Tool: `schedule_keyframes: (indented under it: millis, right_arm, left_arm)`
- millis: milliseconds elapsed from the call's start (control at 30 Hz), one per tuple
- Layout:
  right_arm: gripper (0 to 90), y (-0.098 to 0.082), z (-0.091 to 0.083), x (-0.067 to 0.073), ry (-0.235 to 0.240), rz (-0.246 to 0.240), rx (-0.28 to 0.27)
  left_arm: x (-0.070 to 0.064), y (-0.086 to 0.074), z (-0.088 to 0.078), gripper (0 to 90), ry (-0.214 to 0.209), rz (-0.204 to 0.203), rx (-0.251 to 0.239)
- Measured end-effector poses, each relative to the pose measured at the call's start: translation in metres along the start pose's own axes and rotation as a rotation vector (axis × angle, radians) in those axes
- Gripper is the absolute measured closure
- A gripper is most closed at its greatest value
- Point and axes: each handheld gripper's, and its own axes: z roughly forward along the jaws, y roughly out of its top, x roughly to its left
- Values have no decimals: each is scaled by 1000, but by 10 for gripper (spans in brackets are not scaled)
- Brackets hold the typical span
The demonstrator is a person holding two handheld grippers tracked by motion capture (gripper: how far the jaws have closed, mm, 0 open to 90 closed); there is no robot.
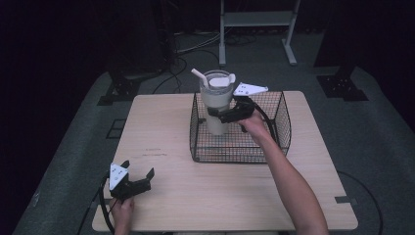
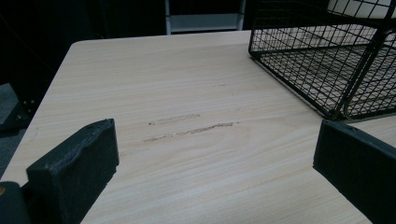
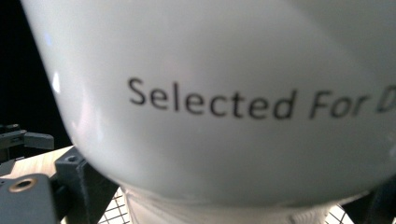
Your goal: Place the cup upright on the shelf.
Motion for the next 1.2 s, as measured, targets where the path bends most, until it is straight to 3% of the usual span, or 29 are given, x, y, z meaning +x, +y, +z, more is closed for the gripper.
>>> schedule_keyframes:
  millis: [667,1200]
  right_arm:
    - [74,-31,27,-20,-1,48,74]
    - [74,-43,32,-26,-1,57,120]
  left_arm:
    - [0,-1,-1,0,-5,-1,-13]
    - [0,-1,-2,0,-7,-3,-14]
